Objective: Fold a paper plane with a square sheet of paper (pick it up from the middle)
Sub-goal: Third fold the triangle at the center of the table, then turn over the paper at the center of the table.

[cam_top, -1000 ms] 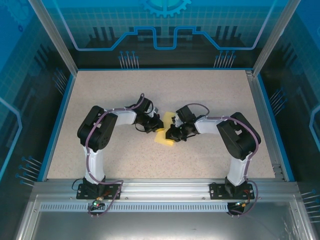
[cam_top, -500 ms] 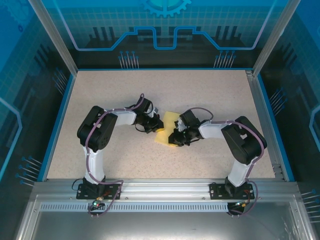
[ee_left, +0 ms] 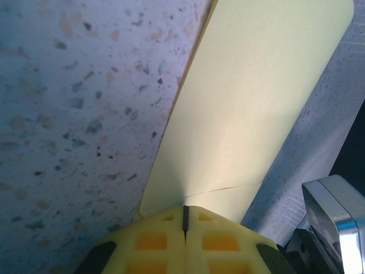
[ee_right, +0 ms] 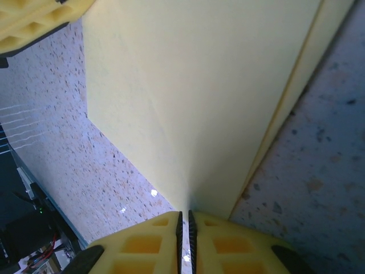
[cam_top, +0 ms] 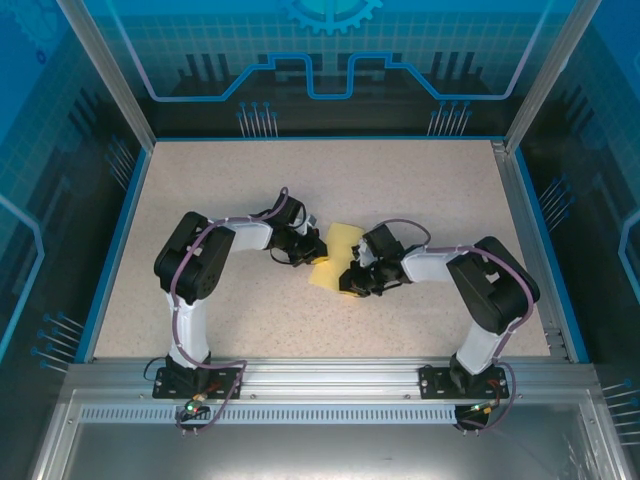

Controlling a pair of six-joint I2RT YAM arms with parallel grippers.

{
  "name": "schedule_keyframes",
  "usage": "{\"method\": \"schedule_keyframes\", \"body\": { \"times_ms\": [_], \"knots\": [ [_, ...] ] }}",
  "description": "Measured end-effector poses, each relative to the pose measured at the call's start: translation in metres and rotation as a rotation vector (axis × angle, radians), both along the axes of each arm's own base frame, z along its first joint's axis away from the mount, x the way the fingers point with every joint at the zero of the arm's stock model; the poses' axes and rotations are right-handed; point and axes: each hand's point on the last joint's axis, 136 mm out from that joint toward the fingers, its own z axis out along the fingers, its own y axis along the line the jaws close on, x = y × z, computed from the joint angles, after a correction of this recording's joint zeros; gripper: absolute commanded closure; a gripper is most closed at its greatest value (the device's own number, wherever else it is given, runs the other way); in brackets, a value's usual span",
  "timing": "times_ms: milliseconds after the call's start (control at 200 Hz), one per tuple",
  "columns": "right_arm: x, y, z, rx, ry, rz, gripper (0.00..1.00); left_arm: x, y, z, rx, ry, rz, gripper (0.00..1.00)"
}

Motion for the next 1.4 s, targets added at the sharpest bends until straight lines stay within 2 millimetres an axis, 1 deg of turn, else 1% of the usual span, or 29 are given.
{"method": "schedule_keyframes", "body": {
  "times_ms": [210, 280, 315, 350, 450, 545, 615, 765, 925, 1035, 1205, 1295, 1400],
  "knots": [
    [0.0, -0.001, 0.002, 0.007, -0.002, -0.011, 0.84, 0.0, 0.0, 0.0, -0.003, -0.004, 0.001, 0.97],
    [0.0, -0.004, 0.007, -0.004, -0.01, -0.02, 0.83, 0.0, 0.0, 0.0, -0.004, -0.007, 0.001, 0.97],
    [0.001, -0.006, 0.011, -0.008, -0.02, -0.027, 0.8, 0.0, 0.0, 0.0, -0.005, -0.009, 0.001, 0.97],
    [0.004, -0.009, 0.016, -0.012, -0.037, -0.039, 0.77, 0.0, 0.0, 0.0, -0.007, -0.013, 0.001, 0.96],
    [0.02, -0.021, 0.031, -0.019, -0.089, -0.093, 0.73, -0.001, 0.0, 0.001, -0.012, -0.018, 0.007, 0.96],
    [0.035, -0.029, 0.037, -0.025, -0.106, -0.139, 0.68, -0.004, 0.001, 0.001, -0.018, -0.013, 0.019, 0.96],
    [0.041, -0.031, 0.036, -0.032, -0.104, -0.155, 0.66, -0.005, 0.001, 0.001, -0.021, -0.011, 0.025, 0.96],
    [0.048, -0.027, 0.03, -0.042, -0.084, -0.156, 0.63, -0.007, 0.002, 0.001, -0.024, -0.005, 0.037, 0.96],
    [0.048, -0.028, 0.019, -0.065, -0.052, -0.156, 0.63, -0.008, 0.002, 0.002, -0.02, 0.0, 0.045, 0.95],
    [0.048, -0.027, 0.016, -0.066, -0.046, -0.159, 0.62, -0.009, 0.002, 0.002, -0.019, 0.005, 0.05, 0.93],
    [0.048, -0.026, 0.007, -0.071, -0.022, -0.164, 0.64, -0.011, 0.002, 0.002, -0.019, 0.008, 0.05, 0.92],
    [0.049, -0.025, 0.008, -0.067, -0.02, -0.167, 0.65, -0.011, 0.002, 0.002, -0.018, 0.01, 0.049, 0.91],
    [0.049, -0.025, 0.006, -0.065, -0.01, -0.174, 0.7, -0.012, 0.002, 0.002, -0.017, 0.01, 0.047, 0.9]
  ]
}}
